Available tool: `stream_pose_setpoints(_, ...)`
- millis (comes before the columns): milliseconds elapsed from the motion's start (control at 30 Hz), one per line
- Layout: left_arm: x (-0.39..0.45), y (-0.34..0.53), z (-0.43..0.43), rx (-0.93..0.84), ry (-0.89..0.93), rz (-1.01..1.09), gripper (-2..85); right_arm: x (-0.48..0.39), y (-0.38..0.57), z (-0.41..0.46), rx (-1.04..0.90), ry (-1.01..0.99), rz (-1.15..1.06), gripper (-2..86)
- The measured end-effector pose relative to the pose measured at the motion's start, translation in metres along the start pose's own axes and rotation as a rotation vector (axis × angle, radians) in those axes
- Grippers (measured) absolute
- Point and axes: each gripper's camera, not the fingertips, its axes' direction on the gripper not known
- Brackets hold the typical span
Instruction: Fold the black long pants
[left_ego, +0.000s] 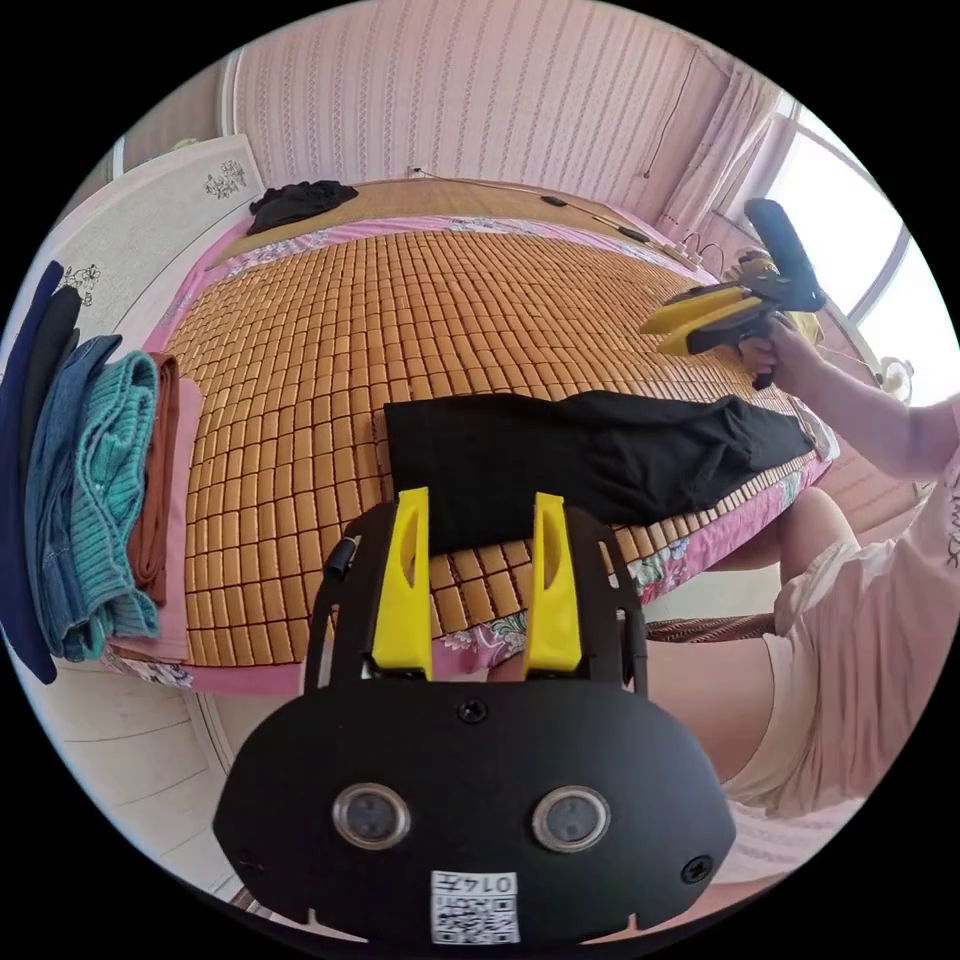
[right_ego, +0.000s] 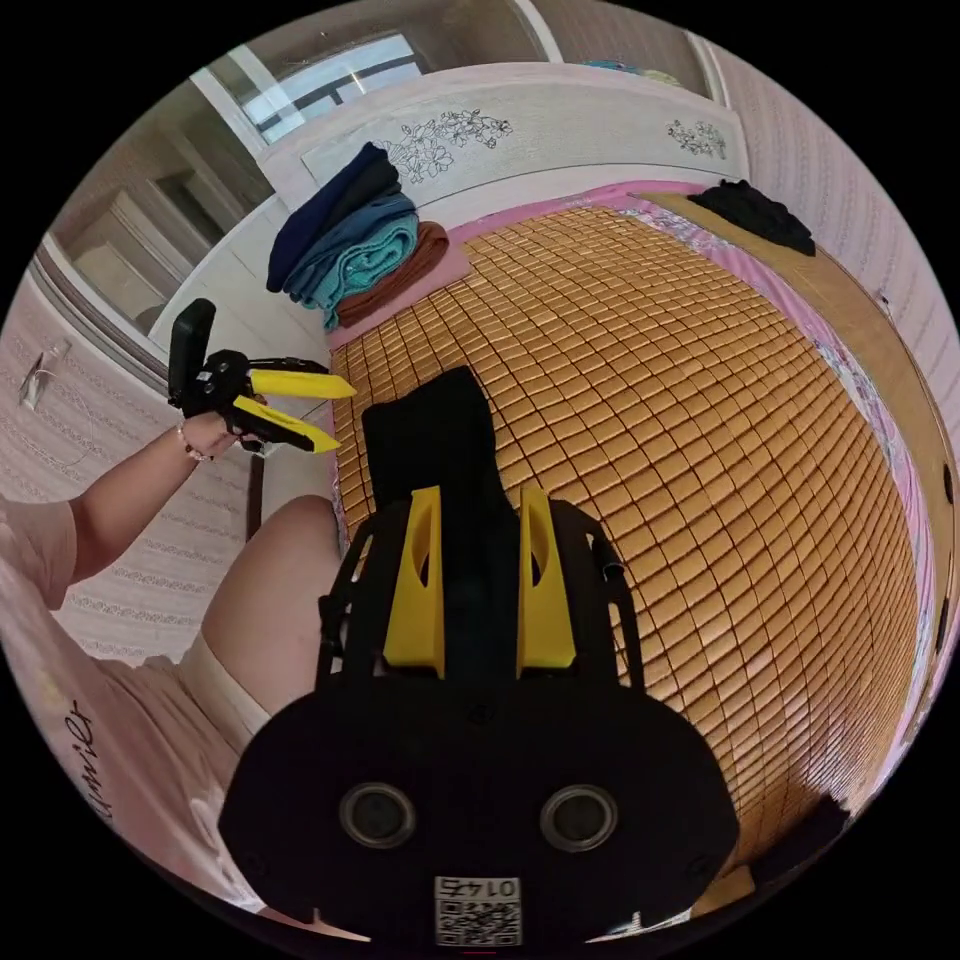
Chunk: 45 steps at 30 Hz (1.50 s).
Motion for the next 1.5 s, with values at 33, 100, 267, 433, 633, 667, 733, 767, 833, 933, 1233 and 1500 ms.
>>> stream_pose_setpoints(33, -0.004, 0.002, -0.001, 0.010, 0.005, 0.008, 15.6, -0.009, -0.041, 0.024, -0.045, 0.001, -0.044, 12.7)
stream_pose_setpoints(100, -0.024, 0.010, -0.005, 0.032, 0.017, 0.021, 16.5, -0.020, -0.091, 0.058, -0.113, -0.003, -0.087, 14.1)
stream_pose_setpoints(267, -0.065, 0.023, -0.006, 0.081, 0.080, -0.016, 17.5, -0.027, -0.166, 0.118, -0.252, 0.064, -0.079, 7.5)
stream_pose_setpoints(433, -0.079, 0.021, -0.004, 0.096, 0.108, 0.061, 18.7, -0.045, -0.179, 0.078, -0.173, -0.150, -0.192, 0.8)
stream_pose_setpoints(633, -0.069, 0.008, -0.018, 0.143, 0.102, 0.218, 22.1, -0.086, -0.178, 0.018, -0.153, -0.435, -0.467, 0.1)
stream_pose_setpoints(667, -0.065, 0.005, -0.022, 0.154, 0.124, 0.250, 19.8, -0.091, -0.180, 0.012, -0.169, -0.503, -0.491, 0.1)
stream_pose_setpoints(733, -0.057, 0.000, -0.026, 0.129, 0.179, 0.307, 10.8, -0.096, -0.186, 0.005, -0.177, -0.590, -0.515, 0.0)
stream_pose_setpoints(767, -0.053, -0.002, -0.027, 0.088, 0.232, 0.350, 0.7, -0.097, -0.190, 0.001, -0.169, -0.602, -0.511, 0.0)
stream_pose_setpoints(833, -0.054, -0.003, -0.027, 0.031, 0.271, 0.354, 0.0, -0.094, -0.199, -0.003, -0.148, -0.571, -0.477, 0.0)
stream_pose_setpoints(933, -0.070, -0.012, -0.019, -0.092, 0.280, 0.202, 0.0, -0.080, -0.220, 0.007, -0.153, -0.443, -0.344, -0.2)
stream_pose_setpoints(1233, -0.115, -0.041, 0.058, -0.441, 0.277, -0.127, 4.9, -0.078, -0.221, 0.038, -0.264, -0.135, -0.190, 0.0)
stream_pose_setpoints(1500, -0.110, -0.033, 0.020, -0.246, -0.058, -0.265, 4.6, -0.063, -0.069, -0.026, -0.375, 0.110, -0.044, -0.1)
